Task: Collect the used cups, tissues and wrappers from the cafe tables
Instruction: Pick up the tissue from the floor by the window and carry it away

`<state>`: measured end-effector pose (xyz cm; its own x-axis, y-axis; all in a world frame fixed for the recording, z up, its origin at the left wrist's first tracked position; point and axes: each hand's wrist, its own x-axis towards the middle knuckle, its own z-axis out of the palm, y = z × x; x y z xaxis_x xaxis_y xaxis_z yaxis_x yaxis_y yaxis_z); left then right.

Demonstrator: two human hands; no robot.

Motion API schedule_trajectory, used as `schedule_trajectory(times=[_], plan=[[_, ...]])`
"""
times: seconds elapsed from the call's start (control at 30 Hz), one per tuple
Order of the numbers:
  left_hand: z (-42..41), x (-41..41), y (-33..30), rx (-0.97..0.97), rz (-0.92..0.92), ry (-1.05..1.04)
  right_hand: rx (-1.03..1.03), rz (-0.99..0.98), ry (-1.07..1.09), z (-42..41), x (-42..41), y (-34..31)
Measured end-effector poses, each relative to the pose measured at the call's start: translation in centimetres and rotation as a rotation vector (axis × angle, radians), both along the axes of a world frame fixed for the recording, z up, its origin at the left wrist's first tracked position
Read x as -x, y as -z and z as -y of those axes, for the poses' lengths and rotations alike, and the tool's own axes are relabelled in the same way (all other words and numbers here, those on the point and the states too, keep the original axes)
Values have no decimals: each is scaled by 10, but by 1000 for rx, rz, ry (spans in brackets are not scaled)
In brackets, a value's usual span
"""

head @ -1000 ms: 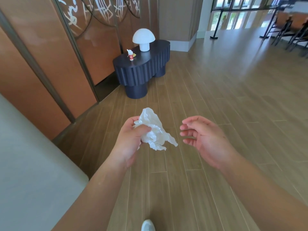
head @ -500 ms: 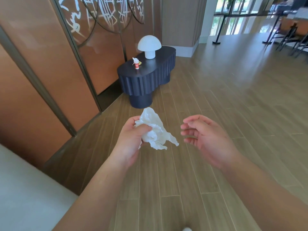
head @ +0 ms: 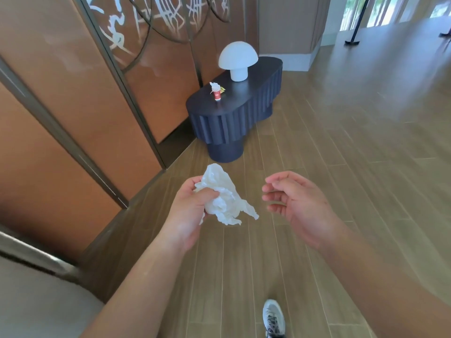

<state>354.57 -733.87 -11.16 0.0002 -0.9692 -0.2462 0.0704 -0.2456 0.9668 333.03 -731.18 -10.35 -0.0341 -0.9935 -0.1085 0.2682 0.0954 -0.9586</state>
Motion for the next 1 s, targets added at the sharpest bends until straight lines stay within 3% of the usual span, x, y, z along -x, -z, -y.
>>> schedule_trajectory(times=[0.4, 0.77, 1.0], plan=[[181, 69, -14, 42, 72, 34, -5, 12, -29, 180, 68, -10], [316, 80, -2, 31, 42, 64, -22, -9, -21, 308, 75, 5], [459, 76, 18, 5, -18, 82, -61, -57, 23, 442, 65, 17]])
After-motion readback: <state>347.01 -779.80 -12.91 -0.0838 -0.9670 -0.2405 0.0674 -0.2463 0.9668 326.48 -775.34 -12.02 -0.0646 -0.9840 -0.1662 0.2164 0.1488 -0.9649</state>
